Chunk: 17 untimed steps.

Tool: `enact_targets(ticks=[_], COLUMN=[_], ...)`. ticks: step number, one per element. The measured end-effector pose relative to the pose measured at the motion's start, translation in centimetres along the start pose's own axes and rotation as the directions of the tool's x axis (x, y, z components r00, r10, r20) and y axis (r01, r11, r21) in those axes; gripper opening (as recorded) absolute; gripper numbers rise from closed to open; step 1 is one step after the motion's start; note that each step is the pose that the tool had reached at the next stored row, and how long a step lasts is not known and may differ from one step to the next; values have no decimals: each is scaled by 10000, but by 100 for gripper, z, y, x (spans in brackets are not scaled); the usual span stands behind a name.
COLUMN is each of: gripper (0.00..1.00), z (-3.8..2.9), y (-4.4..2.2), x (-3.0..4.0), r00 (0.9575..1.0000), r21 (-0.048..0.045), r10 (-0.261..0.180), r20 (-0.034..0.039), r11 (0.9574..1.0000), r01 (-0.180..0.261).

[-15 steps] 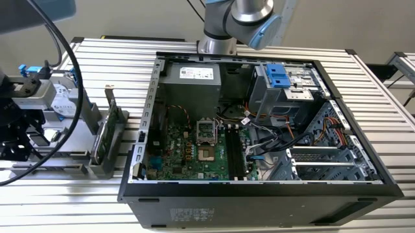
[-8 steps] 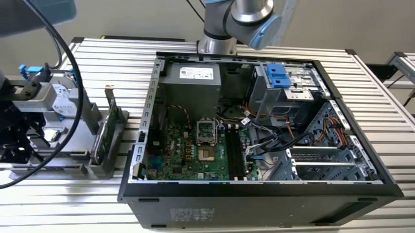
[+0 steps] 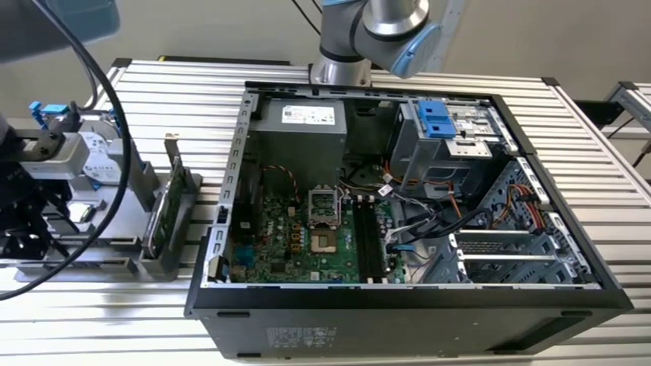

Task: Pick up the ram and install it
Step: 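Pick up the ram and move it above insertion slot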

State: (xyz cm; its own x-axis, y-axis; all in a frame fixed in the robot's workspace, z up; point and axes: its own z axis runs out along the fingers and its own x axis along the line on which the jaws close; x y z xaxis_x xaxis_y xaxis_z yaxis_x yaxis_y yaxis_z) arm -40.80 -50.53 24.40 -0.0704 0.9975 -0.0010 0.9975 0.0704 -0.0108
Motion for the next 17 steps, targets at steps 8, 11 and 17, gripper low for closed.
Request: enact_targets(ticks=[8, 11, 17], gripper=[100, 100, 100], z=[16, 23, 39], y=[1, 1, 1], x=[0, 0, 0], r00=[10000, 10000, 10000], r21=[-2, -2, -2], r10=[-1, -1, -1], r20=[-1, -2, -1], r11=[10000, 10000, 10000], r01=[1, 1, 1])
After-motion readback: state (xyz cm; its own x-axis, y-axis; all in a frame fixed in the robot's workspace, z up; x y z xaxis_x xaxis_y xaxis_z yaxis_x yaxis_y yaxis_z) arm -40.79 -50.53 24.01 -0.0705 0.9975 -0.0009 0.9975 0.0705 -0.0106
